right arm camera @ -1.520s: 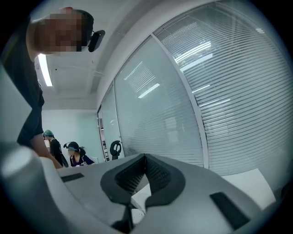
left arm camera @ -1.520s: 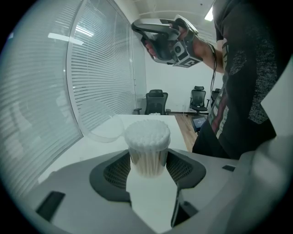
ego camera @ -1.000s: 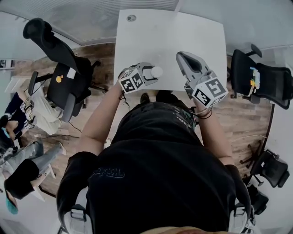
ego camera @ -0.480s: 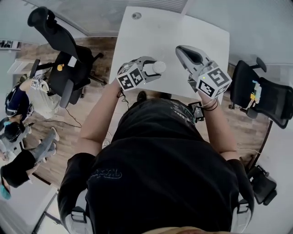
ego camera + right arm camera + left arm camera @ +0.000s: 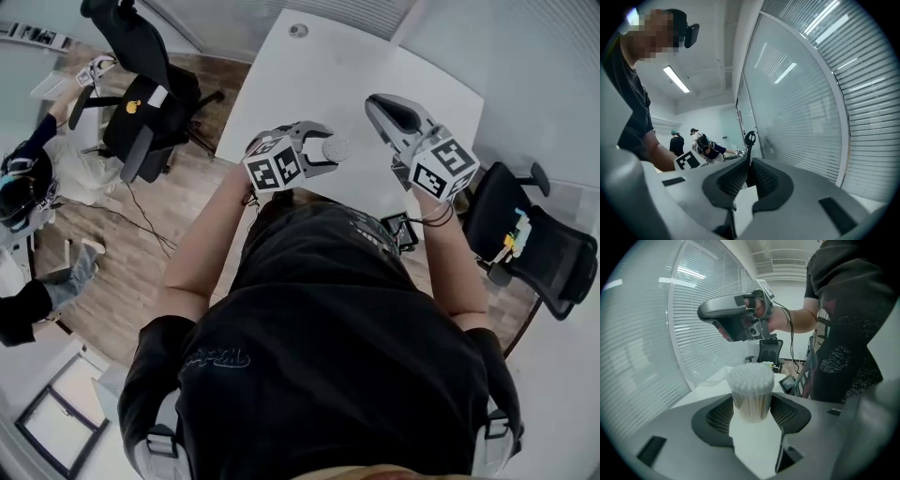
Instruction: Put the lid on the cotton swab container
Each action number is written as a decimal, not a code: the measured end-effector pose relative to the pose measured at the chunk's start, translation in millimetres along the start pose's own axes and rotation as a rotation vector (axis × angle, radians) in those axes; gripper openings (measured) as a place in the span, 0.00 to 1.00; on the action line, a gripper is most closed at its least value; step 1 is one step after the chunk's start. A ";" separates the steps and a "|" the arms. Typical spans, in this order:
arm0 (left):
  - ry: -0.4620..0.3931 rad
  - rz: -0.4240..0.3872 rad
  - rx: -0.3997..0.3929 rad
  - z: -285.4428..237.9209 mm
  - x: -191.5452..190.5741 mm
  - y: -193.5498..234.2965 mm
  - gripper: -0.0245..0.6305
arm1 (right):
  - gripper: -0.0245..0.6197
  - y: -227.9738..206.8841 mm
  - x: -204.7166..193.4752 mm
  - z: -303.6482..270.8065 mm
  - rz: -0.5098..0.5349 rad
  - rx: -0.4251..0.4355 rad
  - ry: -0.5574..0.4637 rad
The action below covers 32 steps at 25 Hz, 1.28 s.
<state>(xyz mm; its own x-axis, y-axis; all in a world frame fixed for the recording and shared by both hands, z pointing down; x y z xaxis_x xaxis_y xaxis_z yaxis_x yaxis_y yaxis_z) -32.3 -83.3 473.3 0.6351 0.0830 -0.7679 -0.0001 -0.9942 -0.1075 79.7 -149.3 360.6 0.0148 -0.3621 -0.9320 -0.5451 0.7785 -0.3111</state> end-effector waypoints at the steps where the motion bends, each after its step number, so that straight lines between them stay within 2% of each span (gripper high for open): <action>1: 0.004 0.003 0.004 -0.6 3.0 -2.4 0.43 | 0.08 -0.5 -0.3 1.6 0.001 0.013 0.003; 7: 0.021 -0.004 0.015 -7.4 18.9 -19.5 0.43 | 0.13 -5.3 -6.9 10.3 0.015 0.072 0.035; 12: 0.024 0.010 0.011 -10.0 20.7 -31.9 0.43 | 0.18 -10.6 -11.9 10.4 0.007 0.084 0.066; 20: 0.018 -0.004 0.019 -9.1 27.8 -44.0 0.43 | 0.18 -7.8 -27.9 9.3 0.012 0.130 0.124; 32: 0.003 -0.023 -0.007 -12.1 35.7 -47.6 0.43 | 0.18 -10.3 -37.8 10.5 -0.016 0.135 0.152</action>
<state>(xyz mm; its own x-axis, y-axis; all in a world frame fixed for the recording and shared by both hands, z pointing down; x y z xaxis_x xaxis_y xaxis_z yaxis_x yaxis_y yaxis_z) -0.2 -33.9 458.7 0.6373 0.1059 -0.7633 0.0202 -0.9925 -0.1208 93.5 -138.3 397.0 -0.1102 -0.4400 -0.8912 -0.4281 0.8302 -0.3569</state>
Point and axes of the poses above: the fingertips, and each gripper's own axes: z backward along the fingers, y to its left, x out of its top, the point moved 5 cm from there along z, backward along the fingers, and after that the axes turned 5 degrees about -z, right-handed, at the moved point
